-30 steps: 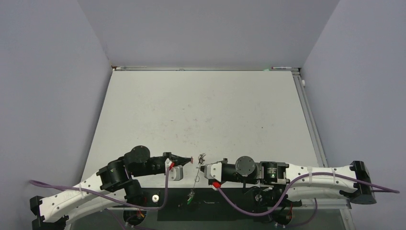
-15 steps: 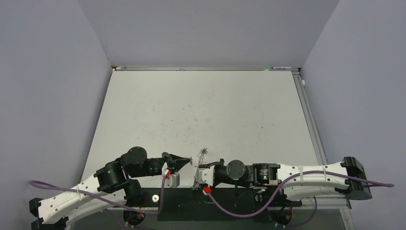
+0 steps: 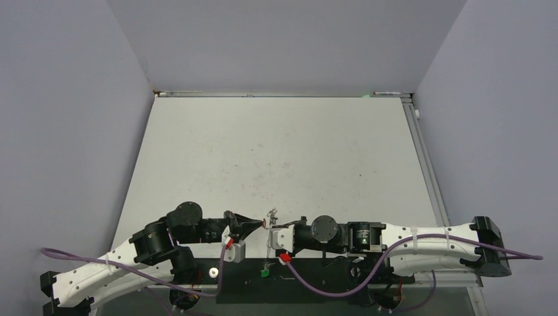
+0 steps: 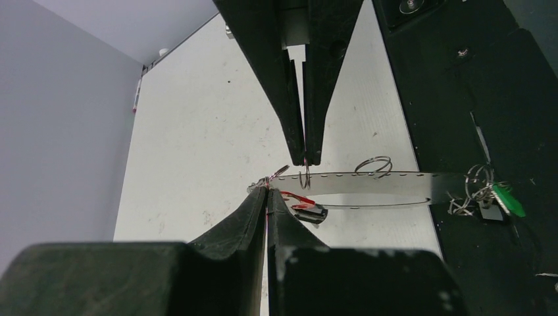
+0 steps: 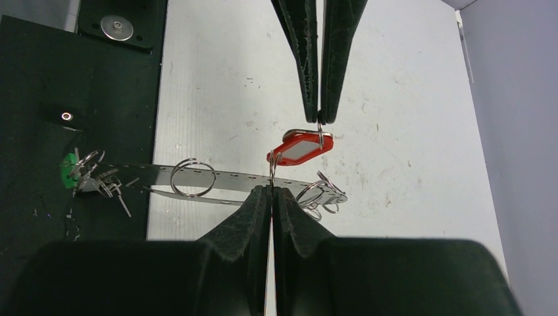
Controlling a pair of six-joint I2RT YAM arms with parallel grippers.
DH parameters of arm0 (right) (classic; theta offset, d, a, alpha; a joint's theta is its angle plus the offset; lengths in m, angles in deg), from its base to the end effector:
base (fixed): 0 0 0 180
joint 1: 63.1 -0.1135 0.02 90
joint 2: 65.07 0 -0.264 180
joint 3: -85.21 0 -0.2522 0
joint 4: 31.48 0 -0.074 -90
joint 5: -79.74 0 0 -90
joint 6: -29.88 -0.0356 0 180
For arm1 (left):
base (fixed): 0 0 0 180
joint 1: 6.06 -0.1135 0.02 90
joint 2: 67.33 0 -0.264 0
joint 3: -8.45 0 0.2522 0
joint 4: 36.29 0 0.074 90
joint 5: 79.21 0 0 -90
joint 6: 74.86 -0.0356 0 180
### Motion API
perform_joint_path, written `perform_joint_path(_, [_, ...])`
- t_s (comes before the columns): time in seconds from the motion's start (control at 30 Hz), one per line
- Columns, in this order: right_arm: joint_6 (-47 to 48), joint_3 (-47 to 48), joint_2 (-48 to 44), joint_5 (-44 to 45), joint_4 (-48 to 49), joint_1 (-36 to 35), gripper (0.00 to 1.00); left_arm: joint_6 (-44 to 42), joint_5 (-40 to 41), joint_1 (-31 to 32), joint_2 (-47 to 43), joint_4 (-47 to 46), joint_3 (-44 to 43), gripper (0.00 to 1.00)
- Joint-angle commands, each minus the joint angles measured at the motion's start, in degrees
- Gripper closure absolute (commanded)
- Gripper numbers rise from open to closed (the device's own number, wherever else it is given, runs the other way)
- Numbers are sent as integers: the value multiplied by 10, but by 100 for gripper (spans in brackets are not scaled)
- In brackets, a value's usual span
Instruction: Put the keys on the keyring
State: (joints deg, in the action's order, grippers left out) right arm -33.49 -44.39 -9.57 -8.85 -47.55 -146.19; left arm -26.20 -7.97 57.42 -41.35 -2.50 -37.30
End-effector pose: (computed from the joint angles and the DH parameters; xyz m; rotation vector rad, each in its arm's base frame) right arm 0.0278 0.2221 0.2691 -1.6198 1.1606 0.6241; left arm 0.0454 -0.1165 0.2884 1.5890 0.9263 -0.5693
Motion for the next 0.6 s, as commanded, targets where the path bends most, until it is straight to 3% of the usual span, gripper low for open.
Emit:
perform_joint_path(0.0, [-6, 31, 1, -28, 26, 12, 95, -8, -28, 4, -4, -3, -5, 100])
perform_joint_path(0.57, [-7, 34, 1, -40, 25, 22, 95, 8, -23, 5, -3, -30, 15, 100])
